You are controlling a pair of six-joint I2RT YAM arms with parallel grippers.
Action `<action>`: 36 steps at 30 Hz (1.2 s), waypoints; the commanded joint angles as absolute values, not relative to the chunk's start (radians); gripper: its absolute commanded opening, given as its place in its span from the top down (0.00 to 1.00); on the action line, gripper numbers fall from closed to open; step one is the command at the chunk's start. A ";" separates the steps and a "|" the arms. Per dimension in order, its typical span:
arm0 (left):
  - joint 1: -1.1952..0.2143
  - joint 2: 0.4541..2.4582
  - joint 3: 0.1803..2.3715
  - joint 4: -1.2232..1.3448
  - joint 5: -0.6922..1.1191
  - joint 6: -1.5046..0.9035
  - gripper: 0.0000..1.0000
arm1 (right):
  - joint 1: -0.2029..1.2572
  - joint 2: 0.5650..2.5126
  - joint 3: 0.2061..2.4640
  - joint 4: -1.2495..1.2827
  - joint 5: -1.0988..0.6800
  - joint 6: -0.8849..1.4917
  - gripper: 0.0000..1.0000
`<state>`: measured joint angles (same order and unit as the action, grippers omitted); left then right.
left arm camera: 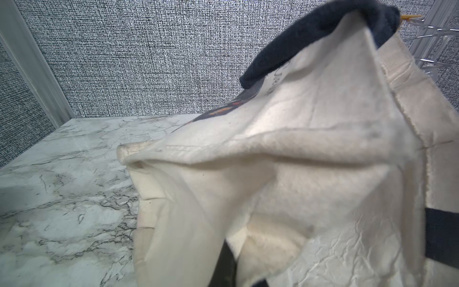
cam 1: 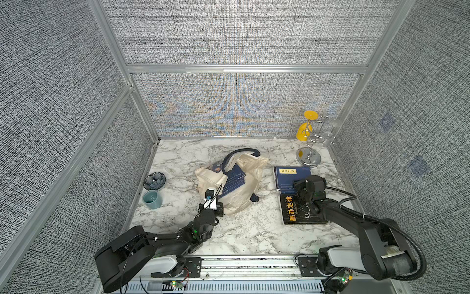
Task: Take out the books from the canvas bag
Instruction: Place the book on the book, then pick up the book from the canvas bag.
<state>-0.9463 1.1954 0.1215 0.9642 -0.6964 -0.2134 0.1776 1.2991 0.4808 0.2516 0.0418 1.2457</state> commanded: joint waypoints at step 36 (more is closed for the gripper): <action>-0.945 1.209 0.126 0.987 -0.685 -0.204 1.00 | 0.906 1.499 0.920 0.218 0.087 1.095 0.26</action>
